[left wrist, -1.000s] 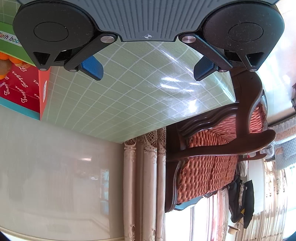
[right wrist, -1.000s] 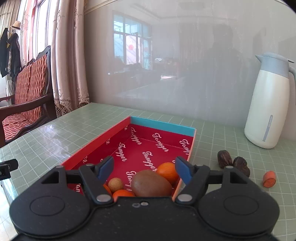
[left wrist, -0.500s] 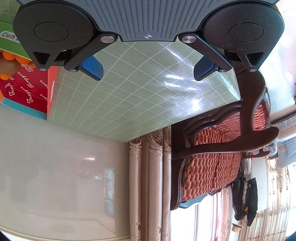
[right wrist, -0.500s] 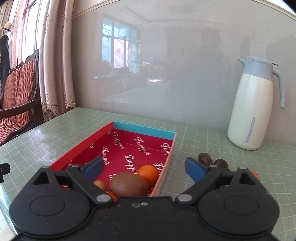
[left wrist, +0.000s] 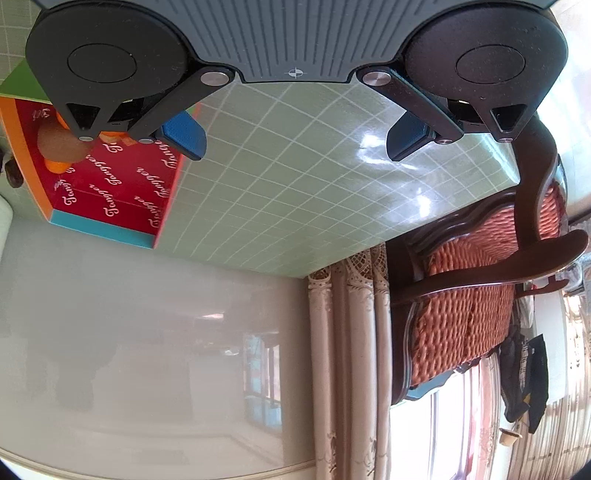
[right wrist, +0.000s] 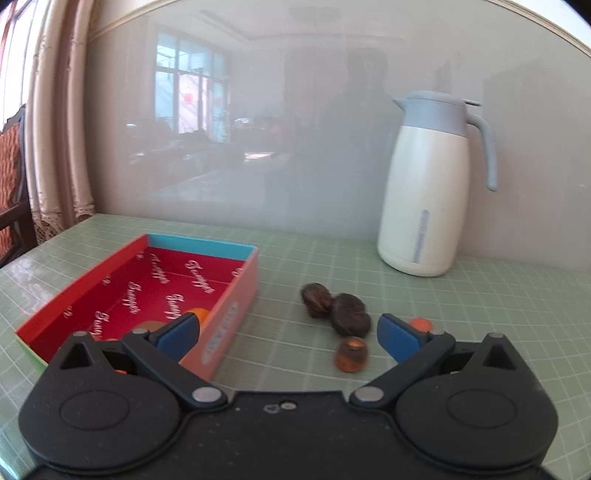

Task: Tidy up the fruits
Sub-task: 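Move the left gripper from the box toward the dark brown dates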

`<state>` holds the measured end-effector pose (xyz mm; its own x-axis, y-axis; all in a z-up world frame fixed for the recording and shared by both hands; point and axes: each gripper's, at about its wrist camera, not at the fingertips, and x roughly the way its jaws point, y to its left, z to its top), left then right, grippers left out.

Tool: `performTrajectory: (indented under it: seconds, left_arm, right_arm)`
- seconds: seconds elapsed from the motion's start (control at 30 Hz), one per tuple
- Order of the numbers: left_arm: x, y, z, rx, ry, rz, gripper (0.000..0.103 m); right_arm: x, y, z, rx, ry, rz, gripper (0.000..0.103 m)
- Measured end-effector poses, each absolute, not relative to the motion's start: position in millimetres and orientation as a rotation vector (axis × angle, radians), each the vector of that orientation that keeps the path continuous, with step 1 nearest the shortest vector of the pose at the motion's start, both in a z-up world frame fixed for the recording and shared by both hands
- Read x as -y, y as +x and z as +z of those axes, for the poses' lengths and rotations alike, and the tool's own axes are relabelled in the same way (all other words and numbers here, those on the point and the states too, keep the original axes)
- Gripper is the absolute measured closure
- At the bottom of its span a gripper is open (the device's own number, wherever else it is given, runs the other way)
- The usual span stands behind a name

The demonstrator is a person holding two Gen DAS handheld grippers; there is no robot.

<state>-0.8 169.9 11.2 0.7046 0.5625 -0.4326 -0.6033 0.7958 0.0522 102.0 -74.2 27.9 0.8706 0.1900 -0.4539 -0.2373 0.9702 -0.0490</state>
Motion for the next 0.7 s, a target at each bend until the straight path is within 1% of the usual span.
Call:
performTrajectory:
  seconds: [0.7]
  left_arm:
    - [-57,30,16,-0.395,0.038,0.351,0.000]
  right_arm:
    - [173,89,29,-0.456,-0.037,0.060,0.000]
